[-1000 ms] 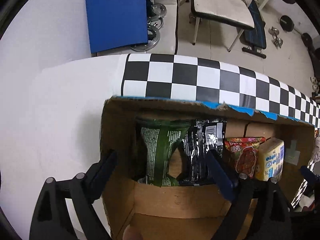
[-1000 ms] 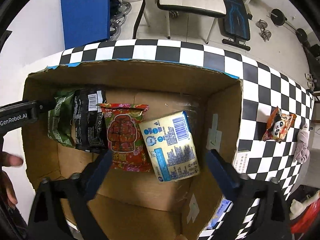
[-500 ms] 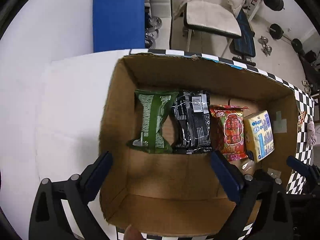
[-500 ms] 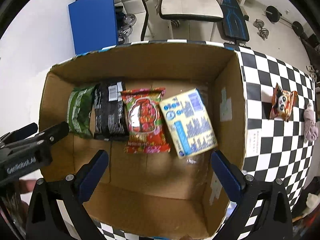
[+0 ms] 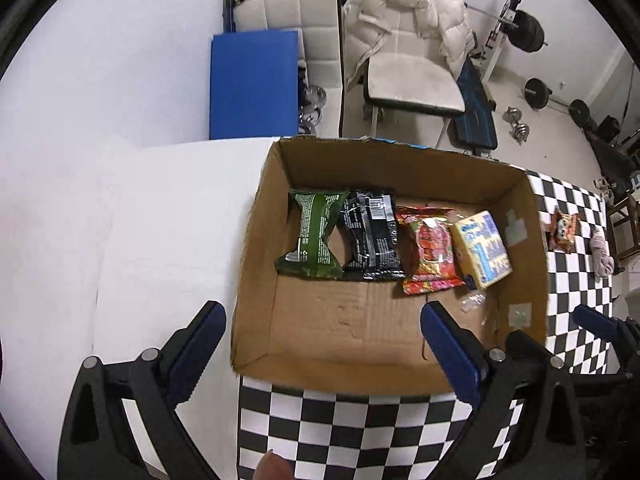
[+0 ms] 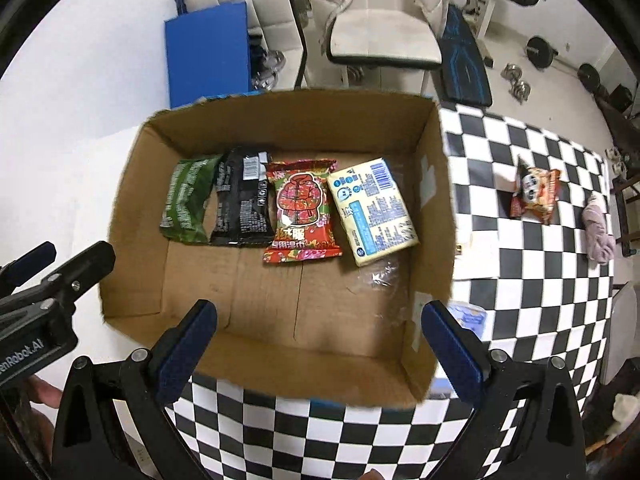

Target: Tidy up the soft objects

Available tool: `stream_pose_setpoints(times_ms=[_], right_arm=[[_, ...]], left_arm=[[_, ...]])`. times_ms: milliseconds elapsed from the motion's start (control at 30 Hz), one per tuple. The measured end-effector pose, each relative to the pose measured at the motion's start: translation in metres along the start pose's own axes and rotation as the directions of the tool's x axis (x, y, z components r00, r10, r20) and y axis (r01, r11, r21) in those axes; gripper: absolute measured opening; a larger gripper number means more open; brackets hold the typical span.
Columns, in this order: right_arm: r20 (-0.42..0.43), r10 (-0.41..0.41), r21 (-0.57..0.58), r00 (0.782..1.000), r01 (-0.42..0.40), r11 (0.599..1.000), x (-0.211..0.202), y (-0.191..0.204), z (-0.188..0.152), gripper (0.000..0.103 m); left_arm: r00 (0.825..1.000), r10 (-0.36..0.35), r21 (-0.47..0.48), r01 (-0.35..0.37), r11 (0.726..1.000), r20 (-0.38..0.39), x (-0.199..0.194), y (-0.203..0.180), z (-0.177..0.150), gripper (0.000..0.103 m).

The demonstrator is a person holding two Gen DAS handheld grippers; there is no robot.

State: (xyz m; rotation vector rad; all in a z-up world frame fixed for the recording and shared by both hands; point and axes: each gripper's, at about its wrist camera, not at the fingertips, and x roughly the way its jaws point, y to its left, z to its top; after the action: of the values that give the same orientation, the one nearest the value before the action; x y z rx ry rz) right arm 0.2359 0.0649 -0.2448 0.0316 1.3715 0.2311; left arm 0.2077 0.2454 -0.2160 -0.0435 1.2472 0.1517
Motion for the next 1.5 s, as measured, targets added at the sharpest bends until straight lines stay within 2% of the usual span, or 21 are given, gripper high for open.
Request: stream_pose_setpoints(times_ms=[200, 333, 467, 600, 700, 800, 867, 933, 1033, 1067, 1100, 1167, 1233, 1267, 1367, 1467, 1500], right_arm=[[0.070, 0.026, -0.006, 0.997, -0.026, 1.000, -0.051, -0.001, -0.029, 0.103], [0.085, 0.049, 0.005, 0.995, -0.049, 0.999, -0.069, -0.005, -0.043, 0.103], [0.115, 0.094, 0.030, 0.989, -0.098, 0.995, -0.084, -0.017, -0.052, 0.103], [0.171, 0.073, 0.090, 0.983, -0.090, 0.992, -0.103, -0.055, -0.061, 0.103], [0.160, 0.043, 0.169, 0.986, -0.070, 0.983, -0.106, -0.101, -0.067, 0.103], [0.109, 0.010, 0.278, 0.994, -0.040, 0.960, -0.098, -0.168, -0.076, 0.103], [0.076, 0.000, 0.336, 0.997, -0.026, 0.942, -0.092, -0.206, -0.084, 0.103], [0.062, -0.025, 0.381, 0.998, -0.001, 0.925, -0.087, -0.243, -0.093, 0.103], [0.028, -0.043, 0.433, 0.999, 0.027, 0.901, -0.072, -0.291, -0.104, 0.103], [0.023, -0.036, 0.455, 0.999, 0.022, 0.890, -0.068, -0.306, -0.109, 0.103], [0.018, -0.033, 0.473, 0.999, 0.021, 0.881, -0.064, -0.320, -0.113, 0.103], [0.002, -0.028, 0.500, 1.000, 0.023, 0.866, -0.056, -0.343, -0.122, 0.103], [-0.012, -0.020, 0.509, 1.000, 0.023, 0.861, -0.047, -0.361, -0.130, 0.103], [-0.025, -0.015, 0.512, 1.000, 0.026, 0.859, -0.041, -0.370, -0.134, 0.103], [-0.068, 0.010, 0.510, 0.998, 0.026, 0.860, -0.019, -0.394, -0.140, 0.103], [-0.103, 0.012, 0.480, 0.995, 0.039, 0.877, 0.002, -0.411, -0.135, 0.103], [-0.110, 0.008, 0.465, 0.994, 0.044, 0.884, 0.008, -0.416, -0.132, 0.103]], left_arm=[[0.999, -0.027, -0.001, 0.027, 1.000, 0.043, -0.036, -0.004, -0.022, 0.100], [0.998, -0.039, -0.016, 0.040, 0.999, 0.059, -0.049, -0.007, -0.033, 0.100], [0.994, -0.085, -0.043, 0.088, 0.995, 0.070, -0.059, -0.016, -0.034, 0.100], [0.990, -0.124, 0.022, 0.123, 0.992, 0.068, -0.065, -0.054, -0.029, 0.100], [0.986, -0.165, 0.126, 0.159, 0.979, 0.038, -0.063, -0.101, -0.022, 0.100], [0.986, -0.165, 0.328, 0.156, 0.932, -0.002, -0.051, -0.164, -0.015, 0.100], [0.994, -0.099, 0.454, 0.110, 0.884, -0.050, -0.030, -0.208, -0.016, 0.100], [0.994, -0.054, 0.559, 0.096, 0.824, -0.092, -0.008, -0.249, -0.022, 0.100], [0.995, 0.066, 0.663, 0.003, 0.749, -0.079, 0.023, -0.295, -0.038, 0.100], [0.993, 0.083, 0.664, -0.008, 0.748, -0.080, 0.028, -0.303, -0.042, 0.100], [0.991, 0.075, 0.628, 0.014, 0.778, -0.114, 0.034, -0.309, -0.046, 0.100], [0.978, -0.003, 0.504, 0.109, 0.857, -0.206, 0.041, -0.305, -0.054, 0.100], [0.952, -0.077, 0.329, 0.178, 0.927, -0.296, 0.053, -0.298, -0.068, 0.100], [0.943, -0.091, 0.259, 0.180, 0.949, -0.321, 0.060, -0.294, -0.077, 0.100], [0.921, -0.111, 0.072, 0.148, 0.986, -0.372, 0.084, -0.282, -0.100, 0.100], [0.914, -0.114, -0.046, 0.104, 0.994, -0.389, 0.106, -0.271, -0.112, 0.098], [0.912, -0.115, -0.076, 0.092, 0.993, -0.393, 0.113, -0.269, -0.114, 0.092]])
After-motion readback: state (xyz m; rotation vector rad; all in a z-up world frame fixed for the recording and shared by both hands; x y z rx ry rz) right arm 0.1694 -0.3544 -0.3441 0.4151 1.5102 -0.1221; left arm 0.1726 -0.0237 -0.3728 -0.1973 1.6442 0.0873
